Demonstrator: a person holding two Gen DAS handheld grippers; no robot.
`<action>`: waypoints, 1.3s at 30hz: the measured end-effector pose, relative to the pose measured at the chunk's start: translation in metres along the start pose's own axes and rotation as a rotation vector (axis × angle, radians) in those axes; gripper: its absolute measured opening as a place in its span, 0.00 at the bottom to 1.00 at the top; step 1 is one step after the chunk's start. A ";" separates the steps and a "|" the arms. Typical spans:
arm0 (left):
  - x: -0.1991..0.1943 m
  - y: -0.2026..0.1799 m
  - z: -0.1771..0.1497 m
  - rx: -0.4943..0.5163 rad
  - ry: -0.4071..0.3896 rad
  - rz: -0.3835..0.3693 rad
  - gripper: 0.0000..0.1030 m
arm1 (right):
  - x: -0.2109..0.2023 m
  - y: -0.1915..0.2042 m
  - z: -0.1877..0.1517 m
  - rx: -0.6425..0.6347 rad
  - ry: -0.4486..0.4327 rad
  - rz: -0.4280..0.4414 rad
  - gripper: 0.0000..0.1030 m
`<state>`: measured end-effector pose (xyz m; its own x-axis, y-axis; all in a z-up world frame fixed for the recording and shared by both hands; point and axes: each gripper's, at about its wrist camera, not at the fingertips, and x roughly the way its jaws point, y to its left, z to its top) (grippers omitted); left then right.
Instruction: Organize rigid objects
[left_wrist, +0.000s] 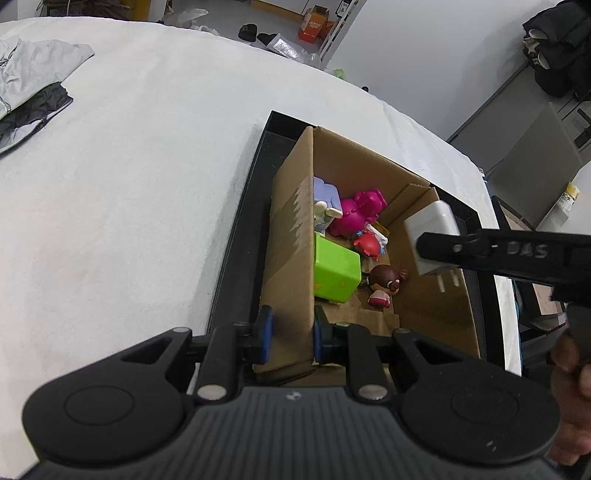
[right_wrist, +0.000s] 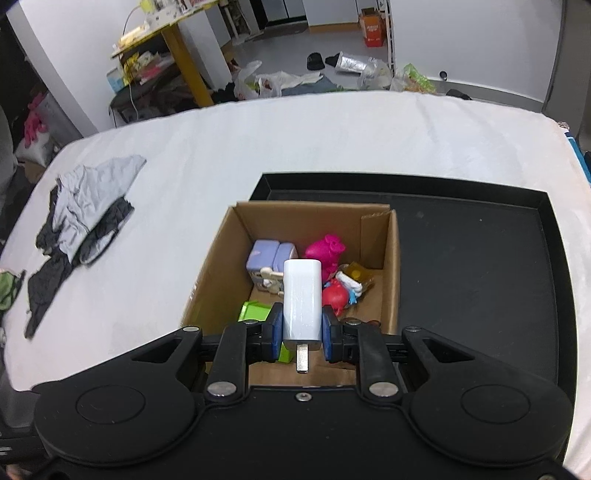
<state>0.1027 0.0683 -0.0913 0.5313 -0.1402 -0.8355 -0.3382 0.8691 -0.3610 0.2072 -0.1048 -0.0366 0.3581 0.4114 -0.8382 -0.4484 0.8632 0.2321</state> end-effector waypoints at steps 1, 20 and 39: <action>0.000 0.000 0.000 0.001 -0.001 0.000 0.19 | 0.003 0.001 -0.001 -0.003 0.004 -0.006 0.20; 0.004 0.002 0.001 -0.006 0.012 -0.003 0.19 | 0.038 0.008 -0.007 0.007 0.063 -0.044 0.31; -0.002 -0.002 -0.001 -0.001 0.009 0.020 0.18 | -0.023 -0.019 -0.013 0.000 0.021 0.006 0.54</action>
<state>0.1016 0.0659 -0.0895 0.5173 -0.1276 -0.8462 -0.3496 0.8710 -0.3450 0.1972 -0.1347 -0.0277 0.3378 0.4107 -0.8469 -0.4502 0.8607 0.2378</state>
